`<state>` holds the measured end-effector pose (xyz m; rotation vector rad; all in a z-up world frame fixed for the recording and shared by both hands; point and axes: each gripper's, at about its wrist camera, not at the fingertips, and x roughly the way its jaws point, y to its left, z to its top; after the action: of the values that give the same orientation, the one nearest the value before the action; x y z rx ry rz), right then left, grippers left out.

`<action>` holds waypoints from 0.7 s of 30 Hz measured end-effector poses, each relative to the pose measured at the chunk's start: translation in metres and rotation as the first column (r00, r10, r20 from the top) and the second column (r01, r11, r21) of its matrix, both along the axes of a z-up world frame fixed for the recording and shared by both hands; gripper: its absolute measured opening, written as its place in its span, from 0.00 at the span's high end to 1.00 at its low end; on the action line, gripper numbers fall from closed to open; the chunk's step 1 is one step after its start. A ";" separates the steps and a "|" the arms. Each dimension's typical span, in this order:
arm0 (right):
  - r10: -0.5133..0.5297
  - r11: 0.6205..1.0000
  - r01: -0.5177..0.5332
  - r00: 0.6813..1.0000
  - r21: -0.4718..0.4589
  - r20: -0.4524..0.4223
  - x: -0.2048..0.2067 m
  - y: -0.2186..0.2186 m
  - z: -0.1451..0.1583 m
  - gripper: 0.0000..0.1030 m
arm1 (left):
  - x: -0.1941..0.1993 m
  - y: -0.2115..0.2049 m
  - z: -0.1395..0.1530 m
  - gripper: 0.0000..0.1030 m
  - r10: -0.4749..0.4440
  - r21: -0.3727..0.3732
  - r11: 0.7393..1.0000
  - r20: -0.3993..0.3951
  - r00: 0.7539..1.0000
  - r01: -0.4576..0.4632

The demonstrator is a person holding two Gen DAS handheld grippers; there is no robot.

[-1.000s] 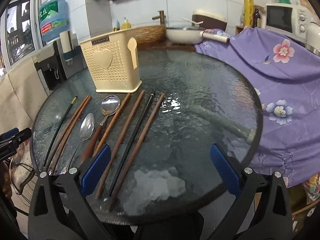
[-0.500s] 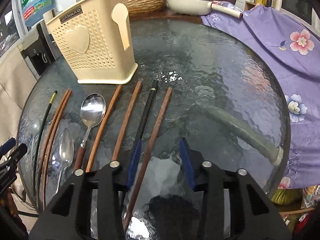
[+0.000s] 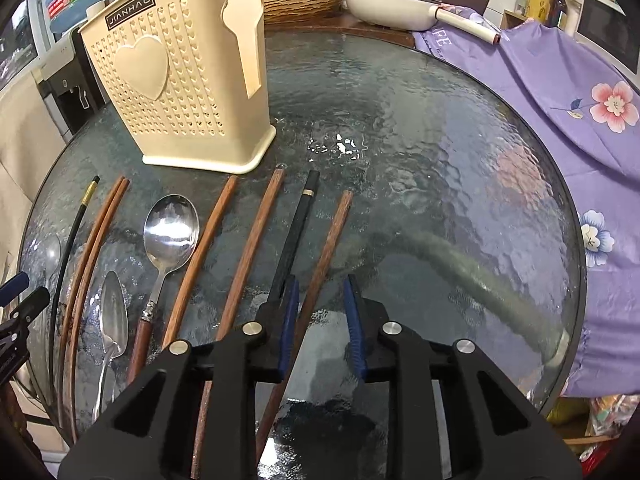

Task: Organize utensils
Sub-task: 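Move both grippers down toward the row of utensils on the table, then close the right gripper on a wooden chopstick while the left gripper hovers over utensils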

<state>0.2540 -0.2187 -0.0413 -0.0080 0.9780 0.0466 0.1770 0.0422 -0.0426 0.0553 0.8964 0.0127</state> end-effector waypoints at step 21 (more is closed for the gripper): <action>0.012 0.999 -0.010 0.999 0.033 -0.039 0.032 -0.001 0.000 0.77 | 0.036 -0.009 -0.004 0.54 0.014 -0.029 0.999 -0.036 0.999 -0.015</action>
<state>0.2856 -0.2196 -0.0410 0.0178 1.0159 0.0731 0.2133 0.0333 -0.0470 0.0219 0.9325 0.0117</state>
